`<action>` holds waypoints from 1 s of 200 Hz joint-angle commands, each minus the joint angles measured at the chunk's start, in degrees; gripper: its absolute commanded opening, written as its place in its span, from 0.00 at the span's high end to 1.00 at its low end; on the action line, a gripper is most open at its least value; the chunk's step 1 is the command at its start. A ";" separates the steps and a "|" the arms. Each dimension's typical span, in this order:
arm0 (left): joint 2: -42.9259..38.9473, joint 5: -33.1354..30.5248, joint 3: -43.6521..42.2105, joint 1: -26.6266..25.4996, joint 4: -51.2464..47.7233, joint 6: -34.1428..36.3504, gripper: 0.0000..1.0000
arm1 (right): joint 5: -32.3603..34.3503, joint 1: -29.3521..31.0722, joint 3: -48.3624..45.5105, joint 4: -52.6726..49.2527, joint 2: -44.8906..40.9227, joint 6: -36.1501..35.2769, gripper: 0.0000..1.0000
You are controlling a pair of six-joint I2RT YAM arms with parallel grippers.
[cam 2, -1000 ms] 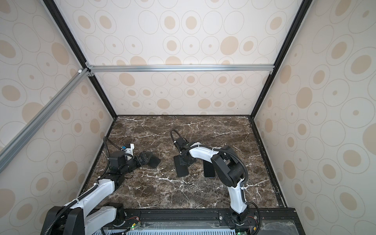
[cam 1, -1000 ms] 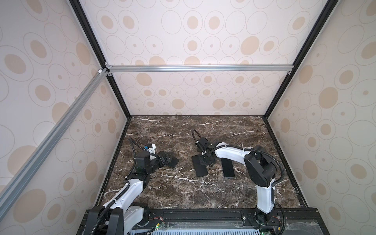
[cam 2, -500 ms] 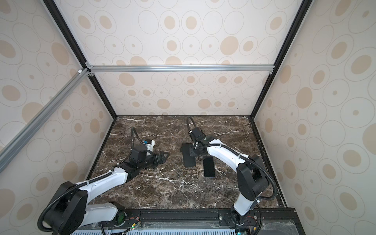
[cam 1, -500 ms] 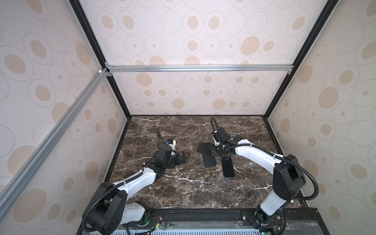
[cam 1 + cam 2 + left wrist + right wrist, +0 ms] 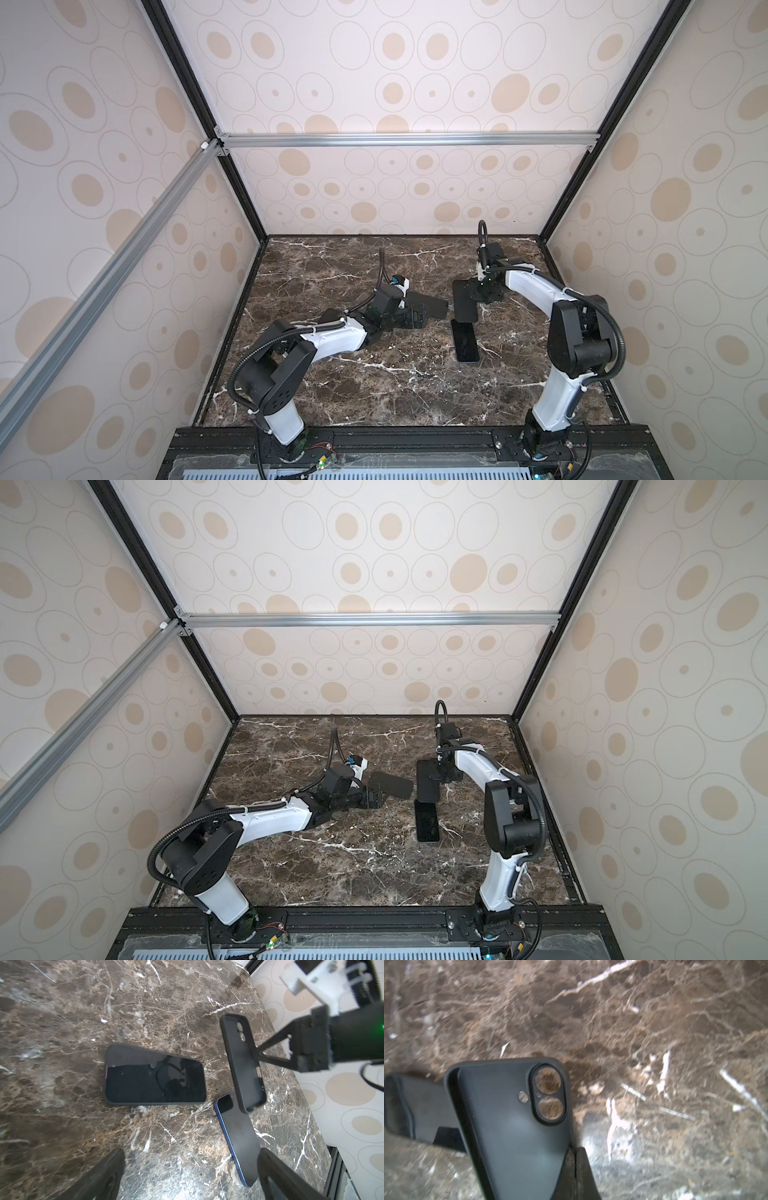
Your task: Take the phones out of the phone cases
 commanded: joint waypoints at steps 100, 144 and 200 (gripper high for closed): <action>0.24 -2.00 1.59 -0.28 -0.99 2.16 0.01 | 0.56 -1.45 14.95 -3.72 14.07 -5.32 1.00; -0.18 -2.34 1.50 -0.17 -1.58 2.47 0.01 | 0.31 -0.42 16.71 -4.68 16.19 -5.37 1.00; -0.38 -2.18 1.04 0.02 -1.56 2.49 0.01 | -1.01 1.55 17.21 -5.66 17.15 -4.24 1.00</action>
